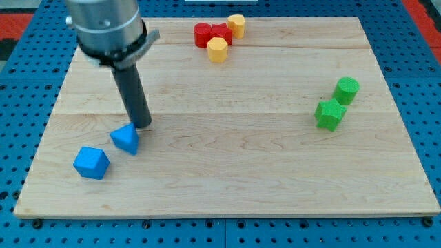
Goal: Move the green star slightly towards the center
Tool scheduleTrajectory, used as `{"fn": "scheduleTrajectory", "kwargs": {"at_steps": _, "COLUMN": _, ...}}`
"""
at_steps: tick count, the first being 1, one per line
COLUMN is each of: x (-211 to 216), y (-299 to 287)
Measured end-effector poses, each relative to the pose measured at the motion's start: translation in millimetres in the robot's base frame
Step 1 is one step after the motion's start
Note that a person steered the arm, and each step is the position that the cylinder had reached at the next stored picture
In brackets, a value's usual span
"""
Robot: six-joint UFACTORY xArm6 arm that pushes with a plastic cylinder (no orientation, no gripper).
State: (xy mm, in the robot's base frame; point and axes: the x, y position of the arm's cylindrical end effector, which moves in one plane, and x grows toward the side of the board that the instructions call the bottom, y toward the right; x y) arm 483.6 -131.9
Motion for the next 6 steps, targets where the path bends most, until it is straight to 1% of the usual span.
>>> {"fn": "scheduleTrajectory", "kwargs": {"at_steps": 1, "x": 27, "y": 15}}
{"fn": "scheduleTrajectory", "kwargs": {"at_steps": 2, "x": 11, "y": 147}}
{"fn": "scheduleTrajectory", "kwargs": {"at_steps": 3, "x": 17, "y": 278}}
{"fn": "scheduleTrajectory", "kwargs": {"at_steps": 4, "x": 8, "y": 367}}
{"fn": "scheduleTrajectory", "kwargs": {"at_steps": 5, "x": -25, "y": 301}}
{"fn": "scheduleTrajectory", "kwargs": {"at_steps": 6, "x": -26, "y": 198}}
